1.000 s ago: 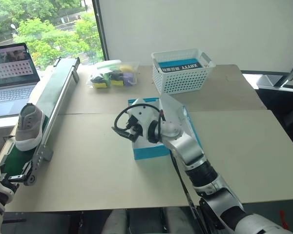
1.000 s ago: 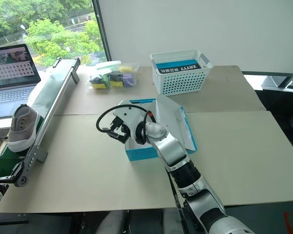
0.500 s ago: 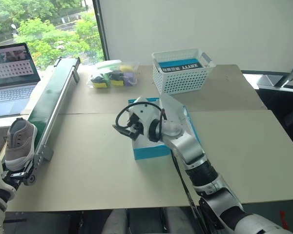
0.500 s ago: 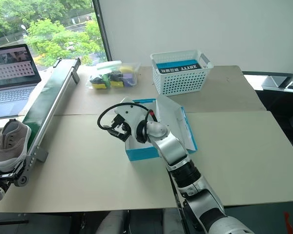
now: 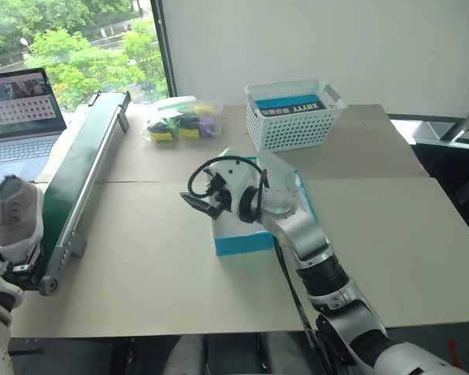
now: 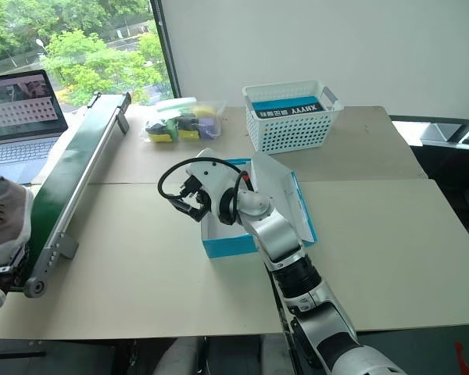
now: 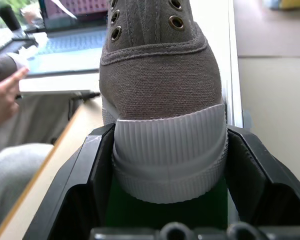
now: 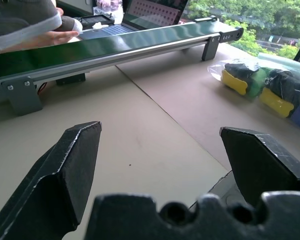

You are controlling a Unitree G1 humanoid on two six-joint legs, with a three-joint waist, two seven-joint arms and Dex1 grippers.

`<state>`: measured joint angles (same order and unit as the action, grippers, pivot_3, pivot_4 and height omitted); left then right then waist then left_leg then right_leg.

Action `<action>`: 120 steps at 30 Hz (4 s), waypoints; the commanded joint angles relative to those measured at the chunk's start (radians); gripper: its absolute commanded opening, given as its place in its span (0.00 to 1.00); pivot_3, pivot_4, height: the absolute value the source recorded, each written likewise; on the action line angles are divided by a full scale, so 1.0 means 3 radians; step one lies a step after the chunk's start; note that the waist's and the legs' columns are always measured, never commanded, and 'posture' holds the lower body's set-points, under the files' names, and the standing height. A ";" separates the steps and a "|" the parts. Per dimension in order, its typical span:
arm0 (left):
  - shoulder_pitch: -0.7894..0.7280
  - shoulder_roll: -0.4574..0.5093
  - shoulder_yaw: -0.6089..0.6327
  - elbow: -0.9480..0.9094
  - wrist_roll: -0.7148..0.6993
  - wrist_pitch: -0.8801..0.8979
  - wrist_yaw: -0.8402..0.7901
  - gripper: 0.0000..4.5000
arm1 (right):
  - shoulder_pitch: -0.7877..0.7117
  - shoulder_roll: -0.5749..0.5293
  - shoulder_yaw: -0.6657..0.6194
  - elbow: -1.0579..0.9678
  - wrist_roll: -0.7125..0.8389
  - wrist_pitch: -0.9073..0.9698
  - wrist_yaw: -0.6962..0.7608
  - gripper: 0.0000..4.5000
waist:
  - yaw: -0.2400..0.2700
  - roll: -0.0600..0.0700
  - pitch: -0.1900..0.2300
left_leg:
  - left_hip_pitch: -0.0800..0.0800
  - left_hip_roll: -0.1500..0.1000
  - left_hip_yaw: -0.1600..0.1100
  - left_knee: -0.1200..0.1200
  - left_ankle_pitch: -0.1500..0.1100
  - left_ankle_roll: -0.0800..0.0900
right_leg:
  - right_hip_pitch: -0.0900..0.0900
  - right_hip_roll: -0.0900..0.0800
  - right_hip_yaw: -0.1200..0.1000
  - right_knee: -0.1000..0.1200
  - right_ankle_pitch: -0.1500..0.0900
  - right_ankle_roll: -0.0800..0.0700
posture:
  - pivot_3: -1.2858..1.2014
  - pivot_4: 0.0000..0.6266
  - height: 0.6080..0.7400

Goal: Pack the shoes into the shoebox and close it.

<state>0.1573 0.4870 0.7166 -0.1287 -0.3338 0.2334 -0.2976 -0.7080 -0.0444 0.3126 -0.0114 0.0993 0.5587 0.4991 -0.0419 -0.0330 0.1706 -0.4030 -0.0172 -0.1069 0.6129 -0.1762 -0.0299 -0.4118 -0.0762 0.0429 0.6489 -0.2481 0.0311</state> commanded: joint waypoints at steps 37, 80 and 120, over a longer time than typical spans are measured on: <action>-0.0442 -0.0472 -0.2162 -0.1879 0.0081 0.0760 0.0223 0.63 | -0.1013 0.0961 -0.2134 0.1171 0.3046 0.1977 -0.1405 1.00 | -0.0084 0.0006 0.0004 | -0.0028 -0.0002 0.0003 0.0012 0.0003 0.0004 | -0.0027 0.0007 0.0007 0.0022 0.0006 0.0004 | 0.52 0.24 0.91; -0.0241 -0.0209 -0.2412 -0.1911 0.0388 0.0720 -0.0014 0.98 | -0.1154 -0.0272 -0.1177 0.0669 0.2227 0.1913 -0.1797 0.09 | -0.0032 0.0010 0.0006 | -0.0031 -0.0004 0.0002 0.0012 0.0003 0.0004 | -0.0028 0.0005 0.0006 0.0019 0.0005 0.0005 | 0.52 0.24 0.91; -0.0050 -0.0478 -0.2145 -0.1794 0.0611 0.0603 0.0175 1.00 | -0.1291 -0.0207 -0.0929 0.0776 0.0757 0.2178 -0.1525 0.93 | -0.0022 0.0012 0.0007 | -0.0034 -0.0004 0.0003 0.0016 0.0003 0.0004 | -0.0033 0.0006 0.0006 0.0025 0.0005 0.0004 | 0.52 0.24 0.91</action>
<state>0.1359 0.3420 0.0233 -0.6567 -0.1583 0.4476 -0.2621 -1.0584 -0.1055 0.0510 0.2745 0.3441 1.2622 0.0416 -0.0484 -0.0293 0.1727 -0.4132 -0.0182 -0.1062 0.6177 -0.1754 -0.0286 -0.4219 -0.0743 0.0447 0.6563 -0.2466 0.0324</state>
